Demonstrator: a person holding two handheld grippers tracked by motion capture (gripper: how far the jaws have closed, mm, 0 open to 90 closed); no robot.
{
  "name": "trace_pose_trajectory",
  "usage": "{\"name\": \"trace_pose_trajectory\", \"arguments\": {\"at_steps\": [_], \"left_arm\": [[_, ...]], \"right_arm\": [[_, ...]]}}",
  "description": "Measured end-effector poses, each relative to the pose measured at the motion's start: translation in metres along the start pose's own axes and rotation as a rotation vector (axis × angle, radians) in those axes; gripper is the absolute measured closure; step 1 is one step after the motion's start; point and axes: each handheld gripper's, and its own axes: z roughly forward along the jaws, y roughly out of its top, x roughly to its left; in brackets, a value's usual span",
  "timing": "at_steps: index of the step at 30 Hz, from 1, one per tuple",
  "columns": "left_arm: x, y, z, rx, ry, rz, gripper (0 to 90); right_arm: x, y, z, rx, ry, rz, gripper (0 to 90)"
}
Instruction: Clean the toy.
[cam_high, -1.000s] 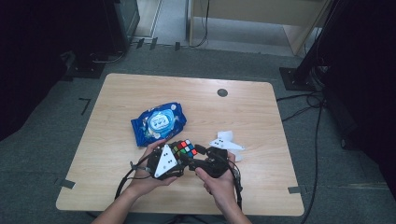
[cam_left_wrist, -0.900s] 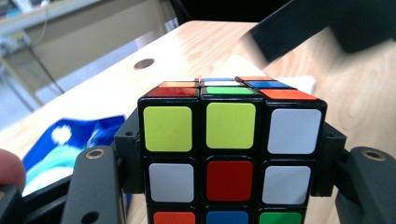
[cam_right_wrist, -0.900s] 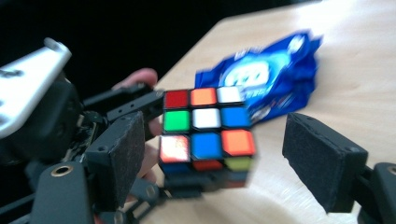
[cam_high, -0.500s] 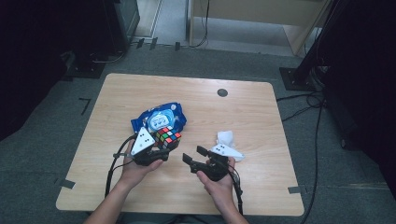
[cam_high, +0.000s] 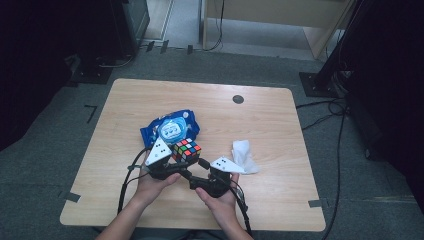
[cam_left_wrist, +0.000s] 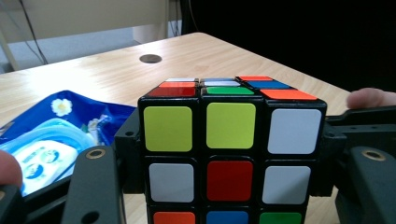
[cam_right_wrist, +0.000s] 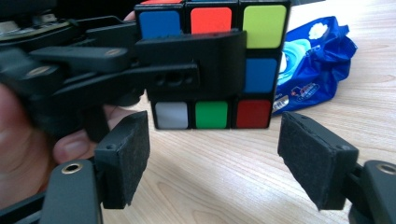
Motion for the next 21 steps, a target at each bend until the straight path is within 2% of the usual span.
{"name": "trace_pose_trajectory", "arguments": {"at_steps": [3, 6, 8, 10, 14, 17, 21], "left_arm": [[-0.003, 0.0, 0.001, 0.003, -0.013, 0.005, 34.1], [-0.006, 0.0, 0.003, 0.009, -0.02, 0.011, 34.1], [-0.006, -0.001, 0.003, 0.009, -0.026, 0.008, 34.1], [-0.004, -0.001, 0.003, 0.01, -0.04, -0.003, 34.1], [0.001, -0.001, 0.003, 0.016, -0.087, -0.028, 33.8], [0.003, 0.0, 0.0, -0.011, -0.105, -0.055, 29.5], [0.008, 0.007, -0.011, -0.058, -0.117, -0.047, 20.5]], "right_arm": [[-0.001, -0.001, 0.002, -0.001, -0.003, 0.01, 27.9], [-0.001, -0.002, 0.004, -0.012, -0.012, -0.003, 29.2], [0.0, -0.003, 0.004, -0.031, -0.012, -0.018, 33.6], [0.002, -0.004, 0.004, -0.043, -0.022, -0.035, 34.0], [0.002, -0.004, 0.003, -0.031, -0.022, -0.055, 34.3], [0.001, -0.004, 0.003, -0.009, -0.036, -0.078, 34.4], [-0.005, -0.005, 0.001, 0.017, -0.045, -0.081, 34.5]]}}
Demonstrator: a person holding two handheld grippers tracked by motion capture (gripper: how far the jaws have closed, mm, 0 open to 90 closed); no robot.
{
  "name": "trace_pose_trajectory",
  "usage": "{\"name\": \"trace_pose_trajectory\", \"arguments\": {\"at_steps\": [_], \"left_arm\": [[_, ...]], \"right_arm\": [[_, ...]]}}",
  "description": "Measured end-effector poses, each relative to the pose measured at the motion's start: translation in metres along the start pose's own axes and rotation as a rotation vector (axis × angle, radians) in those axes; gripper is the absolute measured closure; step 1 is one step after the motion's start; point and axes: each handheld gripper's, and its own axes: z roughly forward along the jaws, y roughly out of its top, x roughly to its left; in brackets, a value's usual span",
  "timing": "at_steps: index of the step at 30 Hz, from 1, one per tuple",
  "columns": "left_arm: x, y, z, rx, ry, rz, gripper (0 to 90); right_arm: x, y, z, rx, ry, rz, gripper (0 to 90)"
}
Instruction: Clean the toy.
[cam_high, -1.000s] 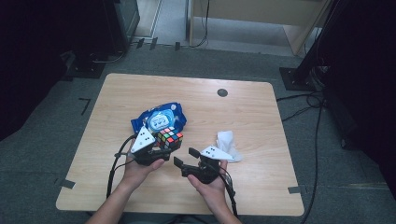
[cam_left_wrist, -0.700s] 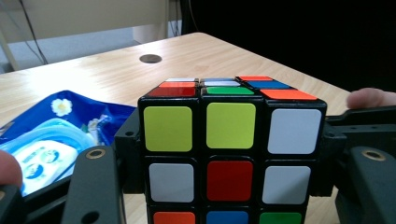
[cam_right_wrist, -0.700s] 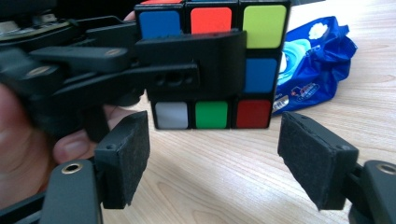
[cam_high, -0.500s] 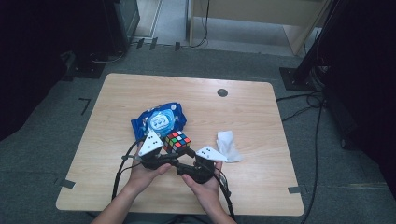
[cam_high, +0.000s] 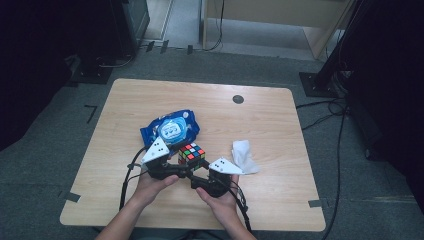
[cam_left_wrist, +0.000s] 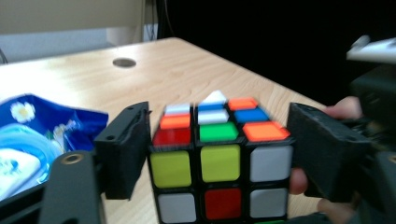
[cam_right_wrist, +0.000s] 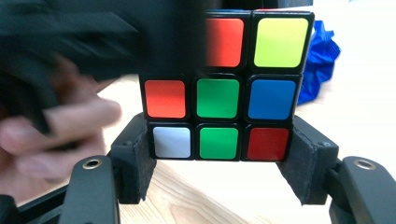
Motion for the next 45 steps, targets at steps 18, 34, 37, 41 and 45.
{"name": "trace_pose_trajectory", "arguments": {"at_steps": [18, 34, 37, 41, 45], "left_arm": [[-0.004, -0.02, -0.002, 0.117, 0.109, 0.436, 17.8], [-0.034, -0.035, 0.014, 0.183, 0.176, 0.715, 21.4], [-0.037, -0.037, 0.016, 0.179, 0.166, 0.718, 26.3], [-0.041, -0.04, 0.019, 0.173, 0.158, 0.733, 32.9], [-0.039, -0.039, 0.018, 0.162, 0.153, 0.702, 34.2]], "right_arm": [[-0.039, 0.045, -0.041, 0.165, 0.044, 0.038, 34.4], [-0.031, 0.048, -0.035, 0.338, 0.132, 0.05, 34.5], [-0.029, 0.047, -0.032, 0.348, 0.14, 0.045, 34.4], [-0.028, 0.045, -0.029, 0.351, 0.145, 0.058, 34.3], [-0.035, 0.046, -0.031, 0.326, 0.172, 0.097, 33.8]]}}
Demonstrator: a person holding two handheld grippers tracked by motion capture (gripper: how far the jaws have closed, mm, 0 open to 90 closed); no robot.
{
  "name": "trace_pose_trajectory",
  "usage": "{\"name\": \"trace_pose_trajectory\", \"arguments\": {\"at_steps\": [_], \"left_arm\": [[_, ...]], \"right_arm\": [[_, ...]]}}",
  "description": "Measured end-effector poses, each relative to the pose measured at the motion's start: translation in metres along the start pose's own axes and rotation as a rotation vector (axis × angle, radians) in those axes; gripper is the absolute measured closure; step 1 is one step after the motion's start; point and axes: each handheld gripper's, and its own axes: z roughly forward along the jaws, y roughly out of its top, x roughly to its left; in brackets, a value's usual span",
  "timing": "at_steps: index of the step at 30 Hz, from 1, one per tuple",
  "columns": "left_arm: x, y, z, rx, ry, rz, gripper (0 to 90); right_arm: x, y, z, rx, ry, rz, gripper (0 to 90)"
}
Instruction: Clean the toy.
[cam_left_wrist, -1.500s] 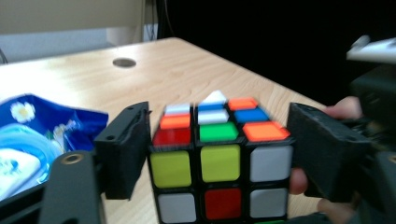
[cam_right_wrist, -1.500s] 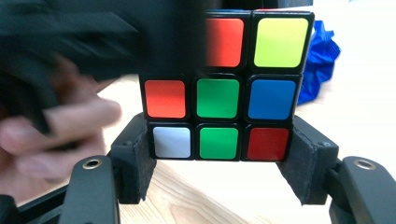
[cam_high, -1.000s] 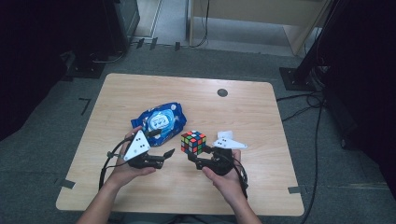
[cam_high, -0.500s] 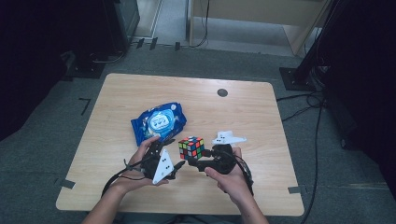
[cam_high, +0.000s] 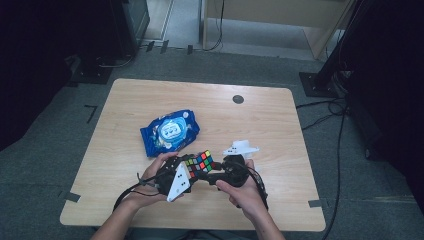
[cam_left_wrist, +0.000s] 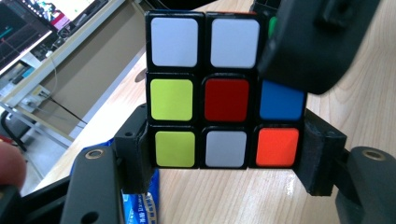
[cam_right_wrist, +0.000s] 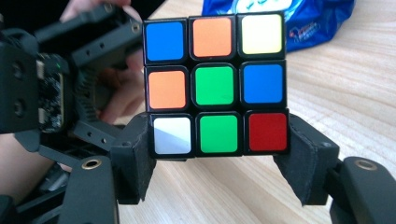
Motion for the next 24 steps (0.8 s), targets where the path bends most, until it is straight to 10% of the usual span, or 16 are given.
{"name": "trace_pose_trajectory", "arguments": {"at_steps": [8, 11, 15, 24], "left_arm": [[0.014, -0.008, -0.002, -0.015, 0.004, -0.129, 34.3], [0.02, -0.01, -0.004, -0.02, 0.007, -0.172, 34.3], [0.025, -0.011, -0.007, -0.035, -0.028, -0.205, 34.4], [0.027, -0.012, -0.005, -0.036, -0.033, -0.239, 34.3]], "right_arm": [[-0.012, 0.004, -0.018, -0.134, 0.026, 0.011, 28.3], [-0.023, 0.004, -0.029, -0.213, -0.13, -0.009, 35.1], [-0.052, -0.007, -0.031, -0.191, -0.46, -0.04, 46.0], [-0.095, -0.026, -0.017, -0.113, -0.616, 0.034, 48.7]]}}
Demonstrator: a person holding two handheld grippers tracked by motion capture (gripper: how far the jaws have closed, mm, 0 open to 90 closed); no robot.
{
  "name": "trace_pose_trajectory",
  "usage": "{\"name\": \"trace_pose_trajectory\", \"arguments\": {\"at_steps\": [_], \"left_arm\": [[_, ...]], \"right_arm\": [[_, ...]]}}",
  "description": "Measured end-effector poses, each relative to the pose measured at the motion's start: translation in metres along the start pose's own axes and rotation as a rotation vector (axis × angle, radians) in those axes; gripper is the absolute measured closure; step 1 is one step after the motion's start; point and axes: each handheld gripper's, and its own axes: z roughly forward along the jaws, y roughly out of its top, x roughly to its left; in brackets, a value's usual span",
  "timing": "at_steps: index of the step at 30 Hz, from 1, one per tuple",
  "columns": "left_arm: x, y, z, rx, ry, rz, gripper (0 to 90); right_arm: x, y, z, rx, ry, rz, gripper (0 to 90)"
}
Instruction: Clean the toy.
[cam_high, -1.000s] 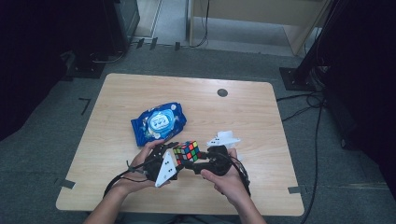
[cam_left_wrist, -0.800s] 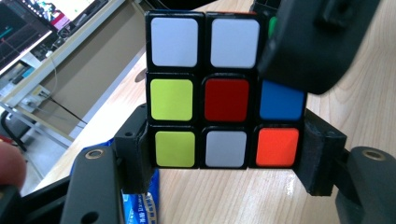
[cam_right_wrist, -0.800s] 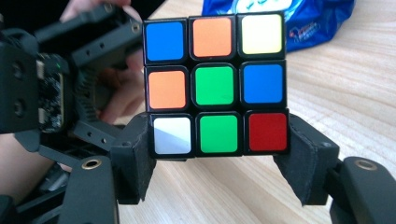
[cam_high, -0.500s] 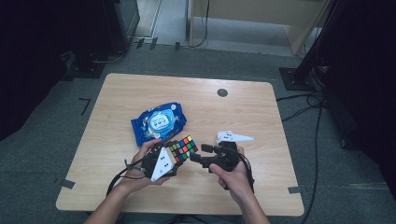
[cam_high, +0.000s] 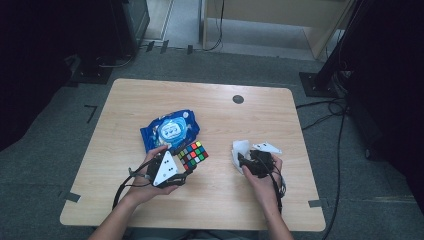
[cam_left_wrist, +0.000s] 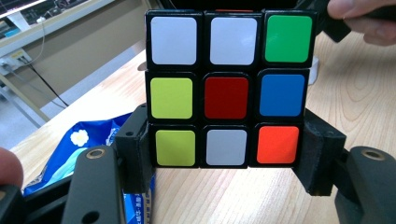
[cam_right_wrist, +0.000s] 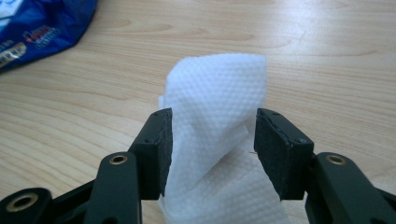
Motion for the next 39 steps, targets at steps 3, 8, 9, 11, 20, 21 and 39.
{"name": "trace_pose_trajectory", "arguments": {"at_steps": [3, 8, 9, 11, 20, 21, 39], "left_arm": [[-0.001, 0.0, 0.0, 0.0, -0.004, 0.004, 34.3], [-0.002, 0.001, 0.0, -0.005, -0.008, 0.003, 34.3], [-0.002, 0.001, 0.0, -0.005, -0.009, 0.003, 34.3], [-0.001, 0.001, -0.001, -0.008, -0.013, -0.001, 34.3], [-0.002, 0.002, -0.001, -0.017, -0.028, -0.006, 34.3], [-0.003, 0.002, 0.0, -0.015, -0.029, -0.006, 34.3], [-0.02, 0.006, 0.006, -0.002, -0.049, 0.051, 34.4]], "right_arm": [[0.002, -0.003, 0.008, 0.022, -0.021, -0.018, 48.5], [0.004, -0.008, 0.015, 0.058, -0.052, -0.034, 51.4], [0.005, -0.01, 0.016, 0.056, -0.057, -0.043, 53.5], [0.005, -0.011, 0.015, 0.054, -0.06, -0.055, 61.1], [0.006, -0.008, 0.005, 0.019, 0.048, -0.034, 89.9], [0.011, -0.004, -0.002, -0.015, 0.072, -0.042, 89.9], [0.12, 0.021, -0.086, -0.305, 0.428, -0.268, 89.9]]}}
